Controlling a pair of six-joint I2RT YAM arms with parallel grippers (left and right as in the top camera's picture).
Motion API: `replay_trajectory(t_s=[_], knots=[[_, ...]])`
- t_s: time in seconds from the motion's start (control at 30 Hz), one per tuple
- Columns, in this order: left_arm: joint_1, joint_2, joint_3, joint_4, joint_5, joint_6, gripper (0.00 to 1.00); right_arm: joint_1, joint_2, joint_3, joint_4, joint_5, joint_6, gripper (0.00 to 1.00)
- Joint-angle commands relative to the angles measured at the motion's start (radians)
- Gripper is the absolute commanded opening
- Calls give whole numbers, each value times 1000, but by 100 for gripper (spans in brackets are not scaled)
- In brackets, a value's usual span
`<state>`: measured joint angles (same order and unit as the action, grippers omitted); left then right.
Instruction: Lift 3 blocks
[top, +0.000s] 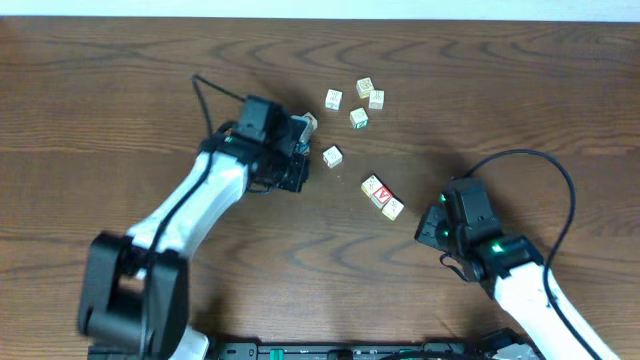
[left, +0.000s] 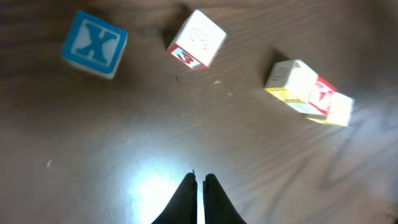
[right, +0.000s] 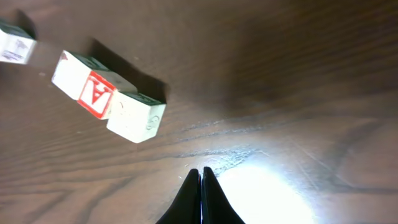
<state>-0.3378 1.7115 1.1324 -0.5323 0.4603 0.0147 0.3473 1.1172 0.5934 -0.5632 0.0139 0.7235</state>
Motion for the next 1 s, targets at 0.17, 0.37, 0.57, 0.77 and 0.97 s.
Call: replay_trajectory(t_s=[0.17,0.37,0.57,0.77,0.97], knots=[[-2,167,238,-89,3,161,7,-7,103,-6,83,-145,35,1],[-11,251,304,-88,82,192,7,-7,108,-8,89,-151,89,1],[-14,327,314,-89,115,235,7,-7,109,-14,89,-159,92,1],[-39,356,314,-83,135,271,7,-7,120,-77,123,-154,174,1],[-77,356,314,-70,134,304,7,-7,120,-129,216,-151,208,1]])
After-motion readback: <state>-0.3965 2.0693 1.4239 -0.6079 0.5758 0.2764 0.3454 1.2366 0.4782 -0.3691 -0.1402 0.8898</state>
